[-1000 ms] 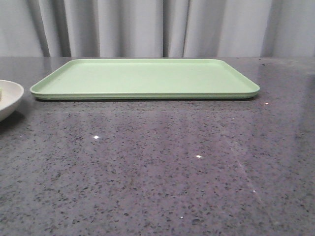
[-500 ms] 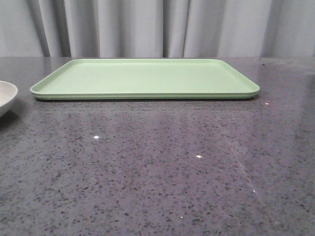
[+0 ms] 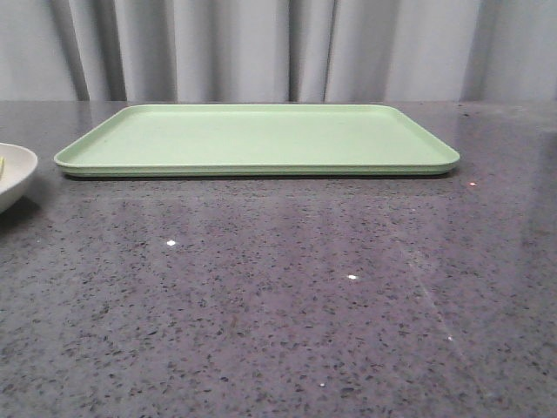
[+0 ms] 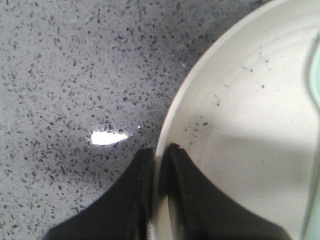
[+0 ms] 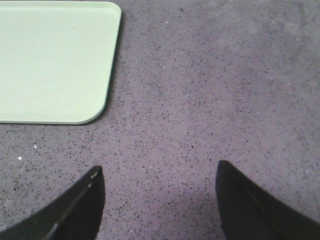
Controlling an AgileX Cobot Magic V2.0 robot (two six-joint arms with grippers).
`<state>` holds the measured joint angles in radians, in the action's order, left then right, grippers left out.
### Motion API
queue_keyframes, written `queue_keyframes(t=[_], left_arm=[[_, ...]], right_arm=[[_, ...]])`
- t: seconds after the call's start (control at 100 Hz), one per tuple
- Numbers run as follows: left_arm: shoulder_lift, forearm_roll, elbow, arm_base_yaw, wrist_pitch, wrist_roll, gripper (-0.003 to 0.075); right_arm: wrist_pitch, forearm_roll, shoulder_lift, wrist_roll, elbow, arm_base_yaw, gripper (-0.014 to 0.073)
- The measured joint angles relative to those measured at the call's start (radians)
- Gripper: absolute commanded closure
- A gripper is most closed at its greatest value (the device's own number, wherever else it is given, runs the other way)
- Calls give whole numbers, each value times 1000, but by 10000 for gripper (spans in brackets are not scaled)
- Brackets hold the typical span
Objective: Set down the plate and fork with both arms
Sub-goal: 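Grasp the rim of the white plate with the left gripper, then lift the plate with the left gripper and carry it over the tray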
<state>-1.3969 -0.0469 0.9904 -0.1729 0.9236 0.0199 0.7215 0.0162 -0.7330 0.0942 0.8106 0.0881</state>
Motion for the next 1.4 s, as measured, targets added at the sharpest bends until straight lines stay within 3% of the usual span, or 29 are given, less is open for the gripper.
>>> queue_keyframes(t=[0.44,0.68,0.92,1.401], left_arm=[[181,103,-1,0,67,-20,741],[195,239,82,10,111,-77,741],[155,262,184,123,101,-50,741],[-165,267,432,367,-46,126,741]], right_arm=[[0,0,0,0,0,0,109],[0,0,0,0,0,0,109],[0,0,0,0,0,0,109],[10,0,0,0,0,0,109]])
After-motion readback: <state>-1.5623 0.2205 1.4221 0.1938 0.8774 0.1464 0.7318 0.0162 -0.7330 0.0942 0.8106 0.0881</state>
